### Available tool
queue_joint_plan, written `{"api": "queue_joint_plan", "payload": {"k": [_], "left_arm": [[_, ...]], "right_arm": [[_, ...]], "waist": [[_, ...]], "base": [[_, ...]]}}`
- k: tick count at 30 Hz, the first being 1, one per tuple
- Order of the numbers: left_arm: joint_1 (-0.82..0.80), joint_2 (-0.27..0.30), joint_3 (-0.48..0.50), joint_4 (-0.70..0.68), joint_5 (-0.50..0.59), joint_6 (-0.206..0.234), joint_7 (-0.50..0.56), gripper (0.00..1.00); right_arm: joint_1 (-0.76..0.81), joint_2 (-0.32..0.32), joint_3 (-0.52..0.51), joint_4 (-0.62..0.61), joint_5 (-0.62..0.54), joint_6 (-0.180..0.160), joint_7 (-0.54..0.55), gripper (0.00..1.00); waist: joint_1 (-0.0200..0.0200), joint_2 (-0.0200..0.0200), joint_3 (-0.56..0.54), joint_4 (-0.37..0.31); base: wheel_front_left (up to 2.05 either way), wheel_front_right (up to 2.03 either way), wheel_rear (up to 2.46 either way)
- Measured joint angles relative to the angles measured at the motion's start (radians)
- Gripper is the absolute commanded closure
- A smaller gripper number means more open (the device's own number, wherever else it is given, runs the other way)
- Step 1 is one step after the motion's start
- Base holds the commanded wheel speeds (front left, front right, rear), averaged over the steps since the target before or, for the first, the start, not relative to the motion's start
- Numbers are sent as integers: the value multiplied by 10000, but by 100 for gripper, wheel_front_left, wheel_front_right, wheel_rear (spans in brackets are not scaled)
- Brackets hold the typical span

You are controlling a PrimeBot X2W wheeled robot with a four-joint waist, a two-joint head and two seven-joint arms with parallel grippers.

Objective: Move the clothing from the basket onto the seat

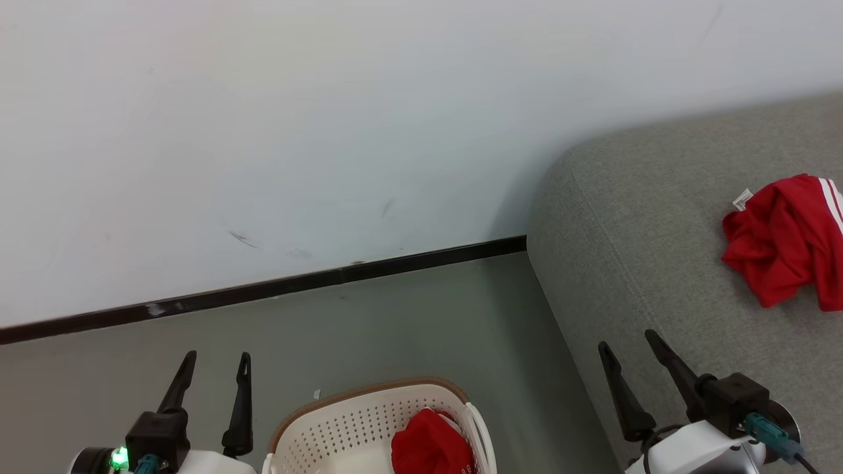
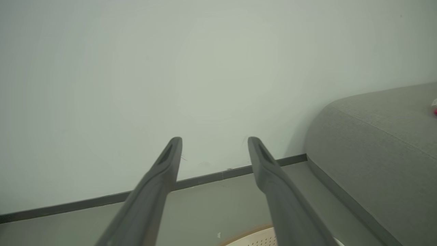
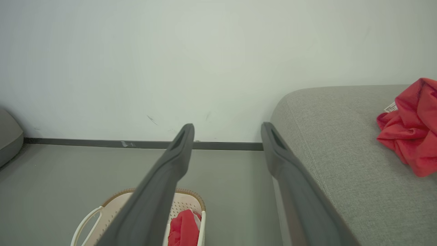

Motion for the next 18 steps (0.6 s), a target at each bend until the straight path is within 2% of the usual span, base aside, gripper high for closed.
{"api": "queue_joint_plan", "payload": {"k": [9, 18], "left_arm": [[-621, 84, -372, 253, 151, -288, 0, 0], [-991, -19, -1141, 974, 401, -792, 15, 0]], "right_arm": [[0, 0, -52, -263, 25, 0, 0, 0], [221, 12, -495, -640, 92, 0, 0, 0]], "waist": [[0, 0, 163, -88], [0, 0, 481, -238]], "base": [[0, 0, 0], [0, 0, 0]]}}
